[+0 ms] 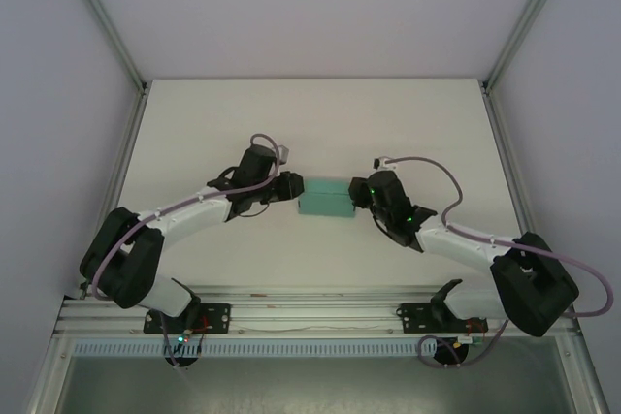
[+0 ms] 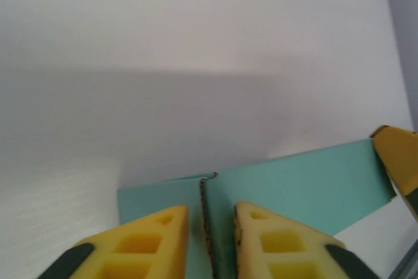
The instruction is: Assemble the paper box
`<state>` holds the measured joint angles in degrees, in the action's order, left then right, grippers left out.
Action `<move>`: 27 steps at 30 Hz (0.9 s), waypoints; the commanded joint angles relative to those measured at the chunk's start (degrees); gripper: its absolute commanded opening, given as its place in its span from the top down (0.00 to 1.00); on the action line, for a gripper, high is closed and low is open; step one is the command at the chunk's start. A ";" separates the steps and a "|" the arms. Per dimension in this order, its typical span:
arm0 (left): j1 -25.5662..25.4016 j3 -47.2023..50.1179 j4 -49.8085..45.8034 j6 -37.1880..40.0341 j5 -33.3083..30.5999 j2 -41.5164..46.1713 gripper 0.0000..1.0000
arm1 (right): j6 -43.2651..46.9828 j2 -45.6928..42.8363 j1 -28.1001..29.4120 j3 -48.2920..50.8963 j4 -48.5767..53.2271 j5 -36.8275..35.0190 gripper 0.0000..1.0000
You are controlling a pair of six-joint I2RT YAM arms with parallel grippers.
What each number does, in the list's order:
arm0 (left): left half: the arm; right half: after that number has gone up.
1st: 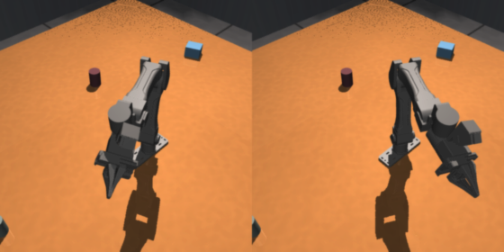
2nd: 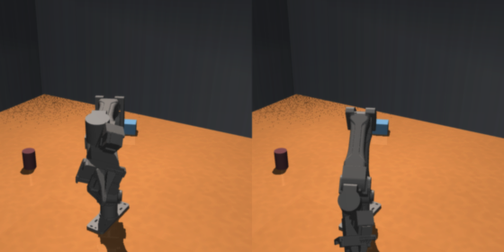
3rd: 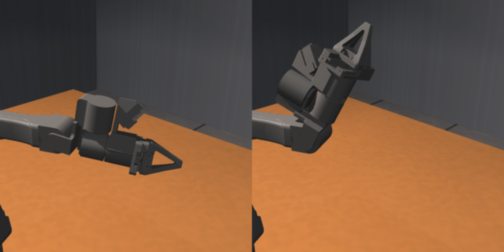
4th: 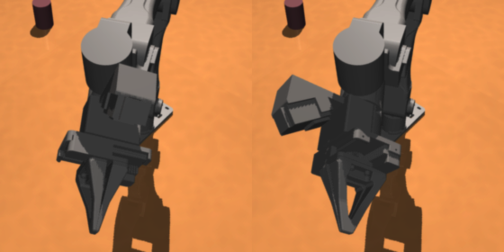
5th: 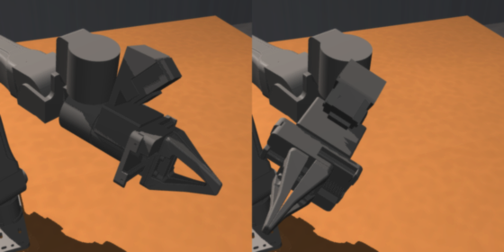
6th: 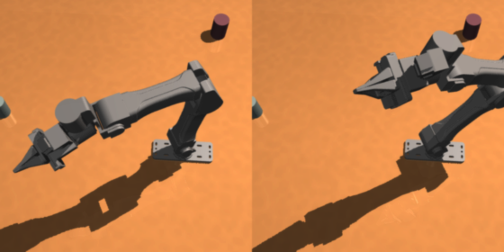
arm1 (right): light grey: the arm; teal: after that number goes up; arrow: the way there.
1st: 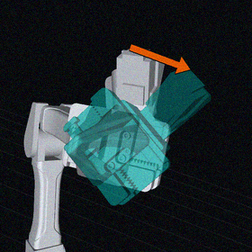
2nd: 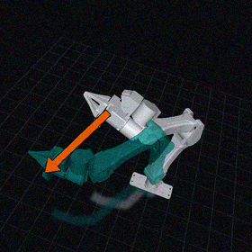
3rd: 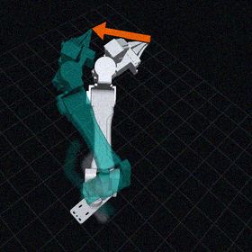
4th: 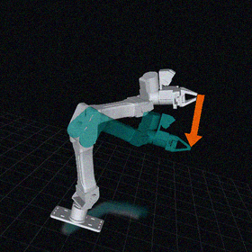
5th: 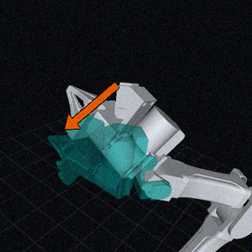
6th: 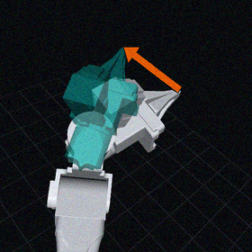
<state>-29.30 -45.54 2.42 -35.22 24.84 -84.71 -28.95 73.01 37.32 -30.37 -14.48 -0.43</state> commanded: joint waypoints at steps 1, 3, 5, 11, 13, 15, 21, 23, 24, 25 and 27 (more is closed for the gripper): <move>0.21 6.24 -2.09 -1.49 0.98 -3.14 0.82 | 0.51 3.07 0.67 5.79 8.86 4.65 0.78; 0.19 8.22 0.60 -2.03 2.15 -2.62 0.82 | 1.80 3.86 0.65 7.84 4.79 7.01 0.79; 0.05 10.11 2.93 -2.56 3.51 -2.14 0.82 | 3.98 5.08 0.69 9.69 0.95 9.81 0.80; -0.40 12.64 4.83 -1.50 4.52 -1.90 0.86 | 10.93 9.63 2.32 11.36 -4.15 10.40 0.89; -0.75 12.67 4.97 -1.29 4.25 -2.34 0.91 | 12.34 10.12 2.99 11.83 -6.33 9.49 0.90; -1.02 12.58 4.97 -1.12 4.03 -2.82 0.96 | 13.55 9.81 3.61 12.37 -8.26 8.56 0.92; -1.34 12.36 5.09 -0.99 3.32 -2.59 1.00 | 16.02 6.53 4.06 12.27 -6.72 6.44 0.96; -1.71 12.02 4.84 -0.75 3.20 -1.85 1.00 | 16.08 4.57 4.07 11.67 -4.83 6.83 0.94; -1.89 11.67 4.75 -0.45 3.12 -1.45 0.99 | 15.72 3.64 4.09 11.29 -4.02 6.93 0.93; -1.98 11.21 4.17 -0.29 2.65 -0.97 0.95 | 15.51 2.60 4.13 10.77 -3.15 6.84 0.91; -2.08 10.09 3.08 0.47 2.18 -0.08 0.94 | 14.73 0.69 4.05 9.57 -1.43 6.20 0.88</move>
<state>-28.95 -36.62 17.45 -37.08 26.41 -82.56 -14.81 72.88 39.24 -21.91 -32.71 -0.67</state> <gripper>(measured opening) 0.059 0.116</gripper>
